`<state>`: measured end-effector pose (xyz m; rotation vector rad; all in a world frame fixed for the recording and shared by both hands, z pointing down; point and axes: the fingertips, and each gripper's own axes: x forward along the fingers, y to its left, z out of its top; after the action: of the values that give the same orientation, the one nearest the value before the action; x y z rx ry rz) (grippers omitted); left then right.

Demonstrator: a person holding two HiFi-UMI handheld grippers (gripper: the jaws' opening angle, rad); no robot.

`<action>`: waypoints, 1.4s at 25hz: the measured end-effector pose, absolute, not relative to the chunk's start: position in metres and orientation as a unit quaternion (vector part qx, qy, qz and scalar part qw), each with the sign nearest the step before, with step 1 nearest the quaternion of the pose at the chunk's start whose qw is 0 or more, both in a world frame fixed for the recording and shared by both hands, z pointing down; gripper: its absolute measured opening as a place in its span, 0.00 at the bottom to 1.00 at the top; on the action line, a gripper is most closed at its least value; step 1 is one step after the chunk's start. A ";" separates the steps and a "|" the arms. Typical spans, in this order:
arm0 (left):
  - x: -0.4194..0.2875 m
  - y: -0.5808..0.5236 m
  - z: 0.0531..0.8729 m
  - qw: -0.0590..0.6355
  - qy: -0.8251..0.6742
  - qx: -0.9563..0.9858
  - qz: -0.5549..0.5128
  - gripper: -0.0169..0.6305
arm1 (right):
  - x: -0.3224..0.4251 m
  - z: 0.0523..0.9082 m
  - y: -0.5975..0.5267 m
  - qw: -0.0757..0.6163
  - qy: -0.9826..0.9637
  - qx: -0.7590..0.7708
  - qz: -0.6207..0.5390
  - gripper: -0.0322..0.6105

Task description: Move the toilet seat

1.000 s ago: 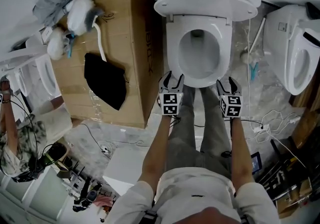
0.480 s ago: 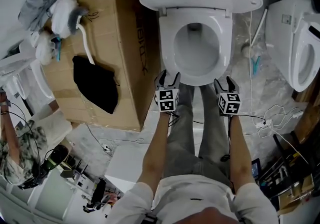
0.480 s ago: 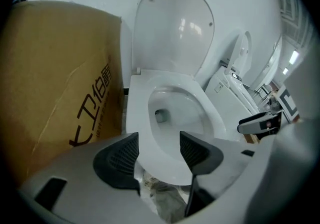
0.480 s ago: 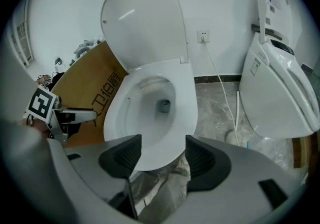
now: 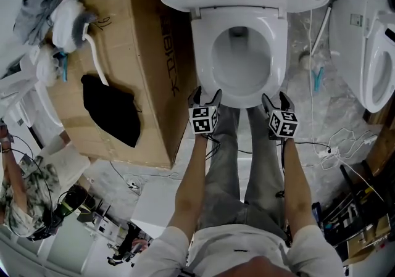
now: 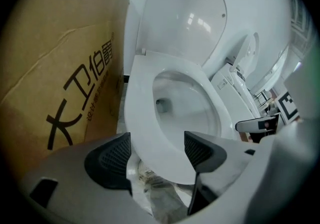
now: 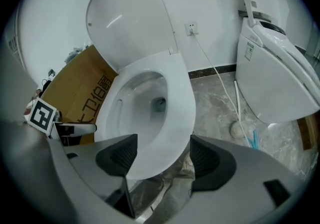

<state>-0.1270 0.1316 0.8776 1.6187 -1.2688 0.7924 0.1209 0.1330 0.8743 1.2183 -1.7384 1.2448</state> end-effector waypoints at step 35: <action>-0.113 0.155 0.896 0.506 -0.502 0.629 0.311 0.59 | 0.111 0.899 0.147 0.319 -0.631 0.478 0.521 0.58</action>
<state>-0.1134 0.1553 0.8958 1.5169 -1.2104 0.7506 0.1109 0.1472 0.8992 1.2566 -1.6595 1.3714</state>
